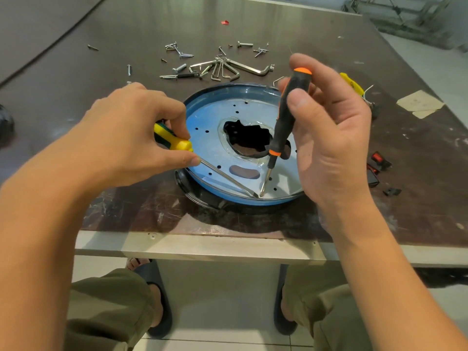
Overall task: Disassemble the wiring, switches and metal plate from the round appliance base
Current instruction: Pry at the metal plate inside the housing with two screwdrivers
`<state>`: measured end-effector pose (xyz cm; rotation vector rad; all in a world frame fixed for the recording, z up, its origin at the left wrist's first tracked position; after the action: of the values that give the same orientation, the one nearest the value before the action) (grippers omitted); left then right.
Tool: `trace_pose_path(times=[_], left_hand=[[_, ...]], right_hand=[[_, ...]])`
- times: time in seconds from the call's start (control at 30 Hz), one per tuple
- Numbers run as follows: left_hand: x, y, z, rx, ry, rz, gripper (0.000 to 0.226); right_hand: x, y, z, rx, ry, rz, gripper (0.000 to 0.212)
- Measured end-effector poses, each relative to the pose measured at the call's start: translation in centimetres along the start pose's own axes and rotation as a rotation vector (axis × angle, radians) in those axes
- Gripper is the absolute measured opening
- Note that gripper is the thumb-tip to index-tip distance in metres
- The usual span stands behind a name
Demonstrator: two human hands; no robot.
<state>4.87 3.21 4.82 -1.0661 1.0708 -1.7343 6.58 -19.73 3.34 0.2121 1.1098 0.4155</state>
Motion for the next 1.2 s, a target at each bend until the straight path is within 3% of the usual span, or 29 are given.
trace_pose_path(times=[0.47, 0.6, 0.97, 1.2], left_hand=[[0.00, -0.04, 0.07, -0.023, 0.014, 0.009, 0.031], [-0.02, -0.09, 0.07, -0.013, 0.014, 0.006, 0.032], [-0.17, 0.16, 0.10, -0.008, 0.007, -0.002, 0.035], [-0.12, -0.16, -0.11, -0.014, -0.009, -0.009, 0.034]], right_hand=[[-0.19, -0.05, 0.07, -0.007, 0.068, 0.046, 0.032], [-0.03, 0.59, 0.03, -0.075, 0.006, -0.053, 0.028], [-0.15, 0.51, -0.05, -0.095, 0.000, -0.041, 0.032], [-0.22, 0.16, 0.50, -0.072, 0.184, 0.234, 0.028]])
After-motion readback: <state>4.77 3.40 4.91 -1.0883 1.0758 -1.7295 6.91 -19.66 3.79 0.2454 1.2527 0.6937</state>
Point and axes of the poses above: each hand's wrist, its own z-axis towards the middle knuckle, its own y-axis out of the palm, x = y × z, the point moved 4 cm from there along z, towards the middle knuckle, and after that the axes turned 9 degrees about z, right-handed, at the moved point
